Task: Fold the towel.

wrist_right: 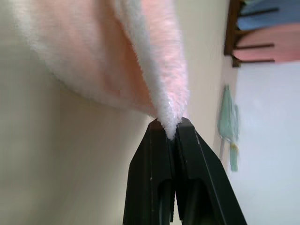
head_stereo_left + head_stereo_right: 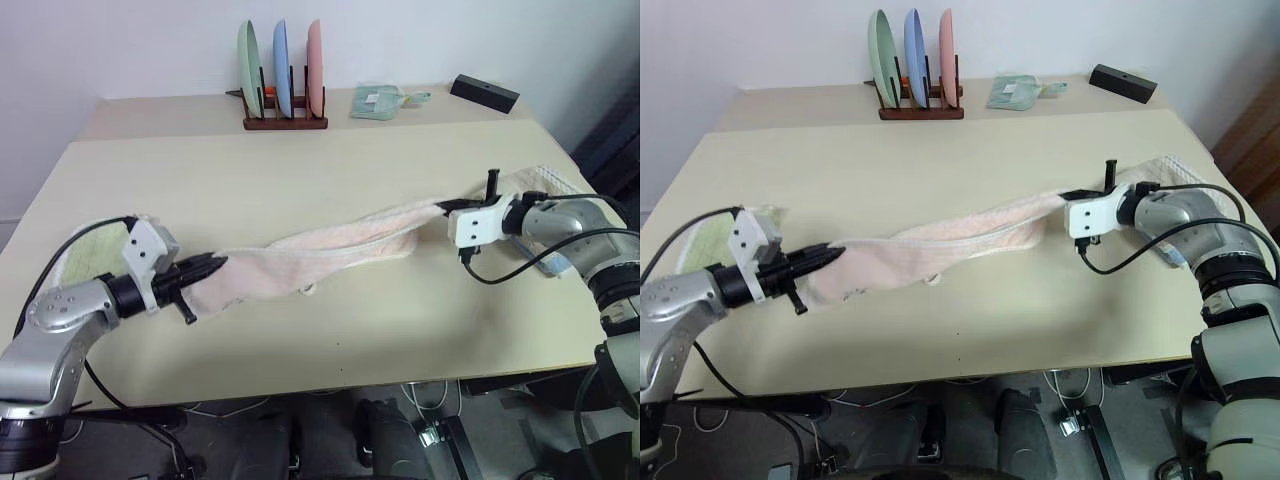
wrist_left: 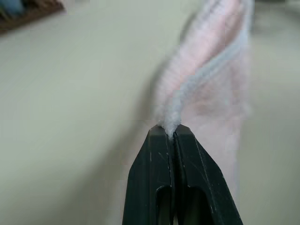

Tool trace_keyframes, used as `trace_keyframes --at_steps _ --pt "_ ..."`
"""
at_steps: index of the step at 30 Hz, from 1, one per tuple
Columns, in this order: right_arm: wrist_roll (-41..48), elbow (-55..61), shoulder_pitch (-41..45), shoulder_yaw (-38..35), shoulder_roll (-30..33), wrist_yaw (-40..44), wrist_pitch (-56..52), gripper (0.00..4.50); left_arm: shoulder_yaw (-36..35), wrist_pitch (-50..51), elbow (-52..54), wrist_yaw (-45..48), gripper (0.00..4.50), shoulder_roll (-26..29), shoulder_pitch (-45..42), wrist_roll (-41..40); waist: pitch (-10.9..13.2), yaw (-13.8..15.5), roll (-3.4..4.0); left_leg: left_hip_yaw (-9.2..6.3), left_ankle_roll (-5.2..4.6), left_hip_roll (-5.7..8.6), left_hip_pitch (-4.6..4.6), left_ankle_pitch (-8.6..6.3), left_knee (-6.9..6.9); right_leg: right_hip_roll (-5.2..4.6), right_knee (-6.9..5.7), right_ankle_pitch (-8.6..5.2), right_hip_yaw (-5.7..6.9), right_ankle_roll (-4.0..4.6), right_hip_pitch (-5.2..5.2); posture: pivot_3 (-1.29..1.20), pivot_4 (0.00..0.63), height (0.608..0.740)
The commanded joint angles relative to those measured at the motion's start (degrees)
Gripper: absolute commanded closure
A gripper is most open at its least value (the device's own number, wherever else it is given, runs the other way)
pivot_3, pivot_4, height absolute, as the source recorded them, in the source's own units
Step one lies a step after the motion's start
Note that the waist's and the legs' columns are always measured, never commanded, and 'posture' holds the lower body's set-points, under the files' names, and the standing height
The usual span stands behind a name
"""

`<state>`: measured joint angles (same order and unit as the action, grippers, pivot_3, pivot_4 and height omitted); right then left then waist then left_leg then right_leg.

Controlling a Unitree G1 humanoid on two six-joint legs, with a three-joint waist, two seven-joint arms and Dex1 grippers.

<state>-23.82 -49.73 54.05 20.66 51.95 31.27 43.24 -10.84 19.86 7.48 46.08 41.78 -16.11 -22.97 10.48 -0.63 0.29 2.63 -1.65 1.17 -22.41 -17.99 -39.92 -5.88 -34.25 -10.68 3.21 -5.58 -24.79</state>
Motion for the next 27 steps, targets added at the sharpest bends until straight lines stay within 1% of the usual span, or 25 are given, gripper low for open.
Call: trace_keyframes --at_steps 1,4,6,8,10,11,13,14,17,20,22,24,27 --pt "-4.0 -0.6 8.6 -2.3 -0.4 -6.6 -4.8 4.45 2.2 -9.0 -14.5 -6.7 4.5 -2.6 -15.3 7.8 0.0 0.2 0.0 -0.02 0.0 0.02 -0.01 0.01 -0.04 0.0 -0.01 0.02 0.02 0.02 0.02 0.0 0.15 0.737" --pt "-8.7 -4.4 13.4 -0.9 -1.0 -12.7 -7.5 4.45 2.6 -16.4 -25.2 -10.6 4.5 -5.0 -25.1 11.7 -0.1 -0.1 -0.07 0.02 -0.03 0.06 -0.02 -0.01 -0.04 -0.02 -0.01 0.03 0.0 -0.01 0.01 0.0 0.15 0.737" --pt "-10.5 -6.7 17.4 -0.5 -1.6 -15.9 -8.7 4.45 2.8 -22.6 -33.3 -15.2 4.5 -5.5 -32.2 15.3 0.0 -0.1 -0.08 0.09 -0.05 0.06 -0.04 -0.03 0.16 -0.03 0.1 0.03 0.0 -0.02 0.0 0.0 0.15 0.737" --pt "-11.3 -7.9 21.0 -0.9 -1.6 -18.1 -8.8 4.45 1.9 -28.3 -40.3 -19.7 4.5 -5.2 -38.7 17.7 0.0 -0.2 -0.08 0.2 -0.05 0.08 -0.31 -0.03 0.26 -0.04 0.18 0.04 0.0 -0.03 -0.28 0.0 0.15 0.737" --pt "-11.1 -7.8 22.2 -1.3 -1.1 -18.4 -7.7 4.45 1.4 -32.2 -43.1 -20.6 4.5 -4.3 -40.6 18.4 0.0 -0.4 -0.08 0.25 -0.03 0.08 -0.81 -0.01 0.22 -0.04 0.14 0.1 0.01 -0.15 -0.8 0.0 0.15 0.737" --pt "-10.3 -6.8 21.7 -1.8 -0.5 -17.6 -6.7 4.45 0.5 -32.5 -42.3 -19.2 4.5 -4.0 -39.9 16.9 0.0 -0.6 -0.07 0.29 -0.02 0.06 -0.87 0.0 0.21 -0.04 0.13 0.1 0.01 -0.15 -0.88 0.0 0.15 0.737" --pt "-7.1 -3.7 19.7 -3.6 0.9 -14.7 -5.1 4.45 -0.9 -32.6 -38.0 -15.5 4.5 -2.5 -35.8 14.3 0.0 -0.8 -0.06 0.37 -0.02 0.02 -0.85 0.0 0.25 -0.03 0.16 0.09 0.02 -0.18 -0.88 0.0 0.15 0.737" --pt "-4.5 -1.4 17.6 -4.6 1.8 -11.6 -4.1 4.45 -1.7 -30.8 -34.4 -13.1 4.5 -1.6 -32.4 12.4 0.0 -0.9 -0.06 0.4 -0.02 0.0 -0.84 0.0 0.29 -0.03 0.2 0.08 0.02 -0.19 -0.89 0.0 0.15 0.737" --pt "6.0 8.1 8.8 -7.6 4.1 1.0 -4.9 4.45 -4.2 -22.7 -20.1 -5.3 4.5 1.0 -19.6 4.2 0.0 -1.3 -0.06 0.38 -0.02 -0.03 -0.83 0.0 0.22 -0.04 0.16 0.06 0.03 -0.22 -0.84 0.0 0.15 0.737" --pt "15.4 19.8 -2.3 -9.5 7.2 13.6 -11.7 4.45 -6.6 -10.6 -5.2 0.5 4.5 4.3 -5.3 -4.7 0.0 -1.2 -0.06 0.24 -0.03 -0.07 -0.85 -0.01 -0.04 -0.06 0.11 0.07 0.09 -0.22 -0.68 0.0 0.15 0.737" --pt "20.2 26.6 -9.4 -10.5 8.8 19.7 -17.0 4.45 -7.6 -4.9 2.7 3.0 4.5 6.5 3.3 -8.3 0.0 -0.7 -0.04 0.19 -0.07 -0.08 -0.88 -0.03 -0.12 -0.08 0.1 0.14 0.09 -0.29 -0.65 0.0 0.15 0.737" --pt "23.4 32.1 -15.4 -11.3 10.2 24.2 -21.4 4.45 -8.3 -0.4 7.5 3.8 4.5 7.9 9.1 -10.3 0.0 0.0 -0.04 0.21 -0.1 -0.04 -0.76 -0.06 -0.19 -0.16 0.11 0.15 0.06 -0.28 -0.6 0.0 0.15 0.737" --pt "27.2 39.7 -24.8 -12.4 14.2 31.2 -29.1 4.45 -7.5 3.3 12.0 6.5 4.5 10.9 16.9 -9.4 0.0 0.6 -0.01 0.18 -0.1 -0.04 -0.45 -0.06 -0.18 -0.19 0.05 0.14 0.06 -0.22 -0.35 0.0 0.15 0.737"
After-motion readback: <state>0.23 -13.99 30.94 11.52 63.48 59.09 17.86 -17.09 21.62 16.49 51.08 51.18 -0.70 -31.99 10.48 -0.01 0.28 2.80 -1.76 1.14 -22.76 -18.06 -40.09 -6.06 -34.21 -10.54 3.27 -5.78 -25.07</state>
